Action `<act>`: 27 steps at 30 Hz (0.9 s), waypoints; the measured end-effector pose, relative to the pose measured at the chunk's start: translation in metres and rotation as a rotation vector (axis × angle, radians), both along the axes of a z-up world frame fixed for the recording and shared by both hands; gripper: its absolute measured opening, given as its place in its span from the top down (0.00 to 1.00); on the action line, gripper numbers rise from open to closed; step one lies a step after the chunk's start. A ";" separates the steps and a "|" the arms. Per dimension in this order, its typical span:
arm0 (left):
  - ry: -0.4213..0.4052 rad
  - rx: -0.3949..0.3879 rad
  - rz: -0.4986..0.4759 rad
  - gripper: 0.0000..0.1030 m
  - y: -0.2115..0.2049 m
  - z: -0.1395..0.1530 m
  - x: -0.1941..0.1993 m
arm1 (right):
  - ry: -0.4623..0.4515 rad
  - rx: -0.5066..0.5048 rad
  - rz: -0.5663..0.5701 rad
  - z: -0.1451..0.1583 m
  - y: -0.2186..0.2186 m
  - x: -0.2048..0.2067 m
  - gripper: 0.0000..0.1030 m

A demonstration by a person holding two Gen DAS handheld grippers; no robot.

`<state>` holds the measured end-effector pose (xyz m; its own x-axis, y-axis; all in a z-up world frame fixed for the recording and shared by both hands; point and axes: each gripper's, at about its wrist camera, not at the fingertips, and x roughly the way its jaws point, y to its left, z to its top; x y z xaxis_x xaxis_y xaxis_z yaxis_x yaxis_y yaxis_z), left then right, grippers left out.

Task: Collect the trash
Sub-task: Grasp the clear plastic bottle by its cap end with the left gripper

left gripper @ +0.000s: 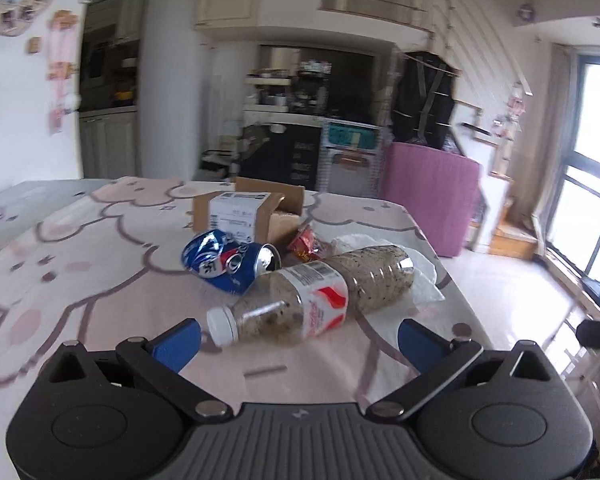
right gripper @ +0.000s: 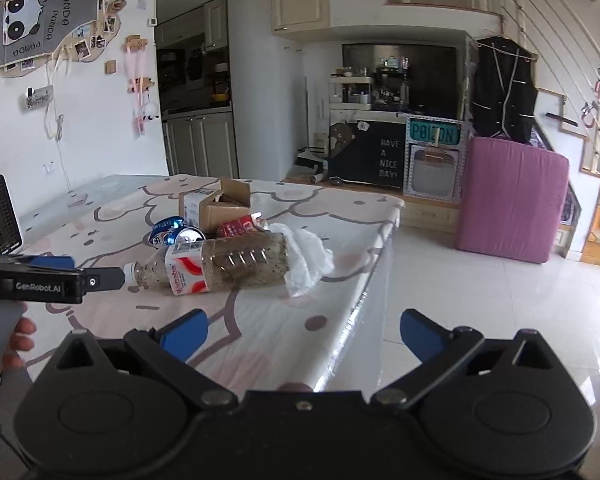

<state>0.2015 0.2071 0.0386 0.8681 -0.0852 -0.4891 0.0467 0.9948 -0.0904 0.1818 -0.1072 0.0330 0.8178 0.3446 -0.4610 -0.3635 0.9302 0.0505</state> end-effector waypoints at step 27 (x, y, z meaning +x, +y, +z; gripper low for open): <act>0.088 -0.283 -0.329 0.04 0.050 -0.052 0.045 | 0.110 0.064 -0.004 -0.047 0.016 0.177 0.26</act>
<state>0.2464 0.2569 -0.0131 0.7286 -0.4909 -0.4776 0.3363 0.8639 -0.3749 0.3590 -0.0913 -0.0138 0.7648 0.3735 -0.5250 -0.3492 0.9250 0.1494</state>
